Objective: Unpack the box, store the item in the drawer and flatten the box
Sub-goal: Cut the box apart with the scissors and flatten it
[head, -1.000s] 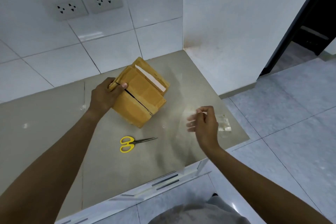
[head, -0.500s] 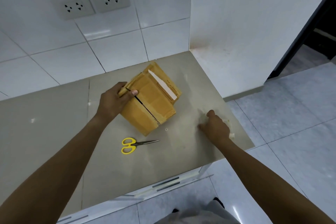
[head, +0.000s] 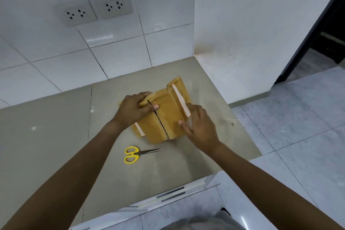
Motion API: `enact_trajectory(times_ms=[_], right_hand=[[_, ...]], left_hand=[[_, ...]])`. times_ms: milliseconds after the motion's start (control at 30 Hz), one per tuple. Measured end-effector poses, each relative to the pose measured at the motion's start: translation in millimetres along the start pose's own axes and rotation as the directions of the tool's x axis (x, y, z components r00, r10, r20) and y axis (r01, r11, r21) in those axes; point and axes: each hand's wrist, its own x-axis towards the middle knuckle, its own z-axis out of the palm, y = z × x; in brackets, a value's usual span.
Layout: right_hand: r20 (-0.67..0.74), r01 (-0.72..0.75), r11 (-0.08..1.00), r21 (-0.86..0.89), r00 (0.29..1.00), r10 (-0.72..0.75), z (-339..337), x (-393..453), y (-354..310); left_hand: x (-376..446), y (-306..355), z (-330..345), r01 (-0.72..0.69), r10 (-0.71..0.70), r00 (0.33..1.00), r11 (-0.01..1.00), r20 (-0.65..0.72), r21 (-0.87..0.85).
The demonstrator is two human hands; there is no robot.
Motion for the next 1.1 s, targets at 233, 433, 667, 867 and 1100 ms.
enact_trajectory(times_ms=[233, 433, 667, 867, 1100], right_hand=[[0.018, -0.086, 0.966, 0.246, 0.996, 0.085, 10, 13, -48], [0.107, -0.19, 0.959, 0.209, 0.979, 0.171, 12, 22, -62], [0.19, -0.315, 0.796, 0.517, 0.949, 0.252, -5, 26, -44], [0.099, -0.325, 0.757, 0.567, 0.939, 0.328, -22, 33, -16], [0.147, -0.296, 0.782, 0.549, 0.955, 0.258, -14, 31, -21]], left_hand=[[-6, 16, -15, 0.056, -0.027, 0.958, 0.994, 0.284, -0.094], [-29, 23, -29, -0.013, 0.046, 0.911, 0.996, 0.411, -0.083], [-52, 2, -47, -0.027, 0.021, 0.902, 1.0, 0.43, 0.007], [-70, -23, -50, -0.113, 0.075, 0.886, 0.992, 0.458, 0.055], [-77, 4, -33, -0.084, -0.073, 0.982, 0.655, 0.174, 0.751]])
